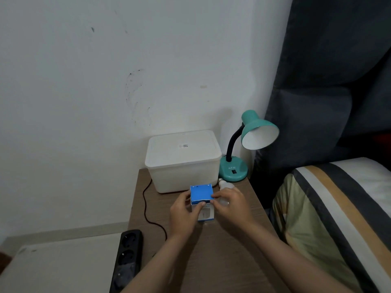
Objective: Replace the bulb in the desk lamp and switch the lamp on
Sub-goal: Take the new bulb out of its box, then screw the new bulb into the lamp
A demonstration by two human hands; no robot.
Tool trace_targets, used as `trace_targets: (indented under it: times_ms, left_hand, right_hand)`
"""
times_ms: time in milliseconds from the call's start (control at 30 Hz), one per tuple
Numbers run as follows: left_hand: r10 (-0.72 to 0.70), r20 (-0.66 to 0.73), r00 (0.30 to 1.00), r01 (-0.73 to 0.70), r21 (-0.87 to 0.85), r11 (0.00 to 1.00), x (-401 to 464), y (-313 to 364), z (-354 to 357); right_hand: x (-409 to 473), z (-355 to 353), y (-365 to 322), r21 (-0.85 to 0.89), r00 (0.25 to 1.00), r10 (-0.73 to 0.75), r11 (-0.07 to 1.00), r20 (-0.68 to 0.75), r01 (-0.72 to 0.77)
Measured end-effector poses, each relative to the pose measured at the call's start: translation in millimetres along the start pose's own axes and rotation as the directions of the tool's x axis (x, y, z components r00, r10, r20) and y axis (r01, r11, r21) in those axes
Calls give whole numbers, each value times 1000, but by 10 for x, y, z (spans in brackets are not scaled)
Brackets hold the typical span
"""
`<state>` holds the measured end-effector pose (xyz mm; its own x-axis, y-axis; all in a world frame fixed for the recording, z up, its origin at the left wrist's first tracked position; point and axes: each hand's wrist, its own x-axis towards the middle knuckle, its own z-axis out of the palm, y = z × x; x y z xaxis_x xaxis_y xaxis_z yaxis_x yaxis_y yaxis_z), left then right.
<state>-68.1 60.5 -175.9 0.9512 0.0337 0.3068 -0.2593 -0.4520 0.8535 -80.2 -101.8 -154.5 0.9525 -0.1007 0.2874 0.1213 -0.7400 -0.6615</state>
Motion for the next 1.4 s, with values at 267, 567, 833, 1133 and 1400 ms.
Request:
trace_targets:
  times_ms: [267, 567, 833, 1133, 1400]
  left_hand:
    - [21, 13, 1000, -23, 99, 995, 2, -69, 37]
    - [26, -19, 999, -23, 154, 988, 229, -65, 174]
    - [5, 35, 999, -13, 239, 971, 356, -81, 283]
    - [79, 22, 997, -82, 266, 960, 432, 264, 319]
    - [419, 45, 907, -421, 121, 899, 786, 1105, 511]
  right_hand:
    - [-76, 20, -34, -47, 1000, 11, 999, 19, -11]
    - [-115, -226, -62, 458, 932, 350, 816, 93, -353]
    - [-192, -516, 58, 722, 851, 478, 507, 219, -471]
    - [-56, -843, 202, 814, 890, 449, 544, -78, -204]
    - [211, -1073, 232, 678, 826, 380, 735, -416, 3]
